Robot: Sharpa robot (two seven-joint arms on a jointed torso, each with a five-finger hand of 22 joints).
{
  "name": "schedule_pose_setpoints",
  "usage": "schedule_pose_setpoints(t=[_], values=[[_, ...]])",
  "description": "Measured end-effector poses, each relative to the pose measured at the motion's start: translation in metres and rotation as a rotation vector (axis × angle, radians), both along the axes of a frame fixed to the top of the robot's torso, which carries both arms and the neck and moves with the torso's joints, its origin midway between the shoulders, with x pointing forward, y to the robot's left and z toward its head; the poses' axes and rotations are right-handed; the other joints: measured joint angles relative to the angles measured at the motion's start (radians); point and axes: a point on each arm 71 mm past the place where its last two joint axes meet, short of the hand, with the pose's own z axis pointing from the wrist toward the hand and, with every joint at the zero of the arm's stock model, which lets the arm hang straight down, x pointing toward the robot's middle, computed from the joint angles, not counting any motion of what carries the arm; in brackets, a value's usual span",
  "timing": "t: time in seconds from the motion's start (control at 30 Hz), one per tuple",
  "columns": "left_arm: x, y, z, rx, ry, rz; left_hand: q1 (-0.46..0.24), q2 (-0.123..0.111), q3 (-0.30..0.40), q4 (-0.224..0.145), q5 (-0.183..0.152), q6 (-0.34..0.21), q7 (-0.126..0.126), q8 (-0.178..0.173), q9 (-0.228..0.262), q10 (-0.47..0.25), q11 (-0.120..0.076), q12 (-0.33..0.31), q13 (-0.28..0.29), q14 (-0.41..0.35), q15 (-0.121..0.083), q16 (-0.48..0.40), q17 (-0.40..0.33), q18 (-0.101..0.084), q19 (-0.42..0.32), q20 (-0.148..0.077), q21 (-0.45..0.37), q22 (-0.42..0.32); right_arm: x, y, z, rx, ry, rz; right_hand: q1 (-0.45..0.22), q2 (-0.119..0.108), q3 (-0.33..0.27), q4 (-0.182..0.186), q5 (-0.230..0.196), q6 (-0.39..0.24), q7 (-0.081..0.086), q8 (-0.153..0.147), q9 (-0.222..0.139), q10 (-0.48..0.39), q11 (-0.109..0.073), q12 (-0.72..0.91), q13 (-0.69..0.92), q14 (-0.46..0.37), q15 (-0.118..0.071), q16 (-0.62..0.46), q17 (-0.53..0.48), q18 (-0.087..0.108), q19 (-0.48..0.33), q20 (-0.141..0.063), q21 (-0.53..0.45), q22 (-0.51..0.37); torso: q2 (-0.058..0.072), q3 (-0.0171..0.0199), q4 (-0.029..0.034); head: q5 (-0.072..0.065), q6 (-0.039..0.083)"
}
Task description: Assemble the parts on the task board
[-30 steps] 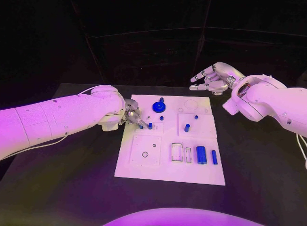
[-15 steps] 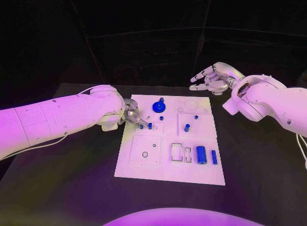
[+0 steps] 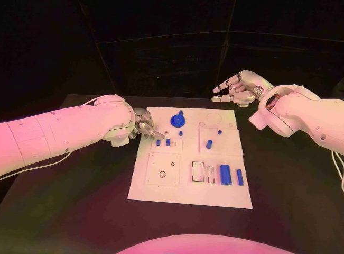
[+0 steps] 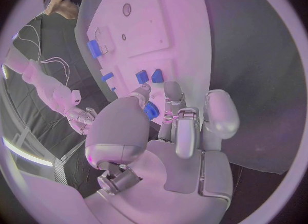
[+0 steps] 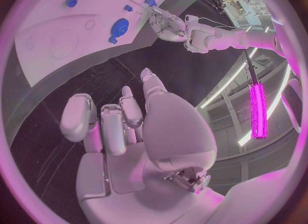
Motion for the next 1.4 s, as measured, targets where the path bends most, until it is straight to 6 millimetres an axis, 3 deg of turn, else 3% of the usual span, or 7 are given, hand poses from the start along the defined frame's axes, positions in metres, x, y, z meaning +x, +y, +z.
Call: schedule_pose_setpoints(t=[0.1, 0.2, 0.4, 0.63, 0.8, 1.07, 1.4], values=[[0.001, 0.004, 0.003, -0.065, -0.023, 0.022, 0.031, 0.0, -0.028, 0.014, 0.0, -0.045, 0.024, -0.033, -0.027, -0.057, 0.023, -0.054, -0.039, 0.001, 0.021, -0.095, 0.0, 0.037, -0.078, 0.017, -0.167, -0.165, 0.0, 0.0, 0.0, 0.0, 0.0, 0.0, 0.0, 0.0, 0.0, 0.0, 0.0, 0.0, 0.0, 0.0, 0.0, 0.0, 0.0, 0.0, 0.0, 0.0, 0.0, 0.0, 0.0, 0.0, 0.0, 0.0, 0.0, 0.0, 0.0, 0.0, 0.0001, -0.001, 0.001], [0.003, 0.008, 0.006, -0.145, -0.052, 0.041, 0.082, 0.009, -0.048, 0.022, 0.0, -0.095, 0.056, -0.066, -0.061, -0.119, 0.055, -0.107, -0.079, -0.028, 0.052, -0.249, -0.131, 0.067, -0.173, 0.042, -0.394, -0.375, 0.0, 0.0, 0.0, 0.0, 0.0, -0.001, 0.0, 0.0, 0.0, 0.0, 0.0, 0.0, 0.0, 0.0, 0.0, 0.0, 0.0, 0.0, 0.0, 0.0, 0.0, 0.0, 0.0, 0.0, 0.0, 0.0, 0.0, 0.0, 0.0, 0.0, 0.0001, -0.003, 0.001], [0.007, 0.001, 0.014, -0.304, -0.127, 0.017, 0.256, 0.029, -0.022, -0.044, 0.003, -0.16, 0.107, -0.109, -0.124, -0.248, 0.104, -0.2, -0.16, -0.254, 0.094, -0.624, -0.526, 0.067, -0.26, 0.084, -0.552, -0.484, 0.001, -0.001, 0.0, -0.001, 0.0, -0.003, 0.0, 0.0, 0.0, 0.0, 0.0, 0.0, 0.0, 0.0, 0.0, 0.0, 0.0, 0.0, 0.0, 0.0, 0.0, 0.0, 0.0, 0.0, 0.0, 0.0, 0.0, 0.0, 0.0, 0.0005, 0.0009, -0.006, 0.005], [0.011, -0.034, 0.018, -0.398, -0.258, -0.154, 0.425, -0.004, 0.075, -0.153, 0.003, -0.112, 0.111, -0.209, -0.243, -0.303, 0.123, -0.329, -0.292, -0.314, 0.113, -0.68, -0.597, 0.067, -0.277, 0.097, -0.613, -0.53, 0.002, 0.002, 0.0, 0.0, 0.0, 0.001, -0.004, 0.004, -0.003, 0.003, 0.0, 0.0, 0.0, 0.0, 0.0, 0.0, 0.0, 0.0, -0.001, 0.0, 0.0, 0.0, -0.001, 0.0, 0.0, 0.0, 0.0, -0.001, 0.001, -0.0008, 0.0005, -0.012, 0.015], [0.013, -0.053, 0.016, -0.362, -0.351, -0.284, 0.424, -0.025, 0.098, -0.176, 0.003, -0.066, 0.104, -0.268, -0.304, -0.285, 0.119, -0.378, -0.354, -0.283, 0.102, -0.658, -0.607, 0.067, -0.247, 0.095, -0.601, -0.529, 0.002, 0.004, -0.001, 0.001, 0.0, 0.003, -0.004, 0.004, -0.003, 0.003, 0.004, 0.0, 0.0, 0.0, 0.0, 0.0, 0.0, 0.0, -0.001, 0.0, 0.0, 0.0, -0.001, 0.0, 0.0, 0.0, 0.0, -0.001, 0.002, -0.0008, -0.0017, -0.019, 0.021], [0.015, -0.07, 0.007, -0.244, -0.451, -0.433, 0.399, -0.051, 0.122, -0.2, 0.003, -0.005, 0.092, -0.336, -0.377, -0.258, 0.11, -0.424, -0.43, -0.102, 0.093, -0.362, -0.334, 0.067, -0.144, 0.085, -0.517, -0.482, 0.002, 0.006, -0.001, 0.001, 0.0, 0.006, -0.004, 0.004, -0.003, 0.003, 0.004, 0.0, 0.0, 0.0, 0.0, 0.0, 0.0, 0.0, -0.001, 0.0, 0.0, 0.0, -0.001, 0.0, 0.0, 0.0, 0.0, -0.001, 0.002, -0.0001, -0.0019, -0.028, 0.025], [0.016, -0.085, -0.006, -0.132, -0.477, -0.518, 0.384, -0.065, 0.129, -0.215, 0.003, 0.036, 0.087, -0.366, -0.419, -0.251, 0.11, -0.45, -0.481, -0.013, 0.091, -0.186, -0.148, 0.05, -0.031, 0.08, -0.232, -0.212, 0.002, 0.007, -0.001, 0.002, 0.0, 0.01, -0.004, 0.004, -0.003, 0.003, 0.004, 0.0, 0.0, 0.0, 0.0, 0.0, 0.0, 0.0, -0.001, 0.0, 0.0, 0.0, -0.001, 0.0, 0.0, 0.0, 0.0, -0.001, 0.002, 0.0, -0.0018, -0.032, 0.025]])
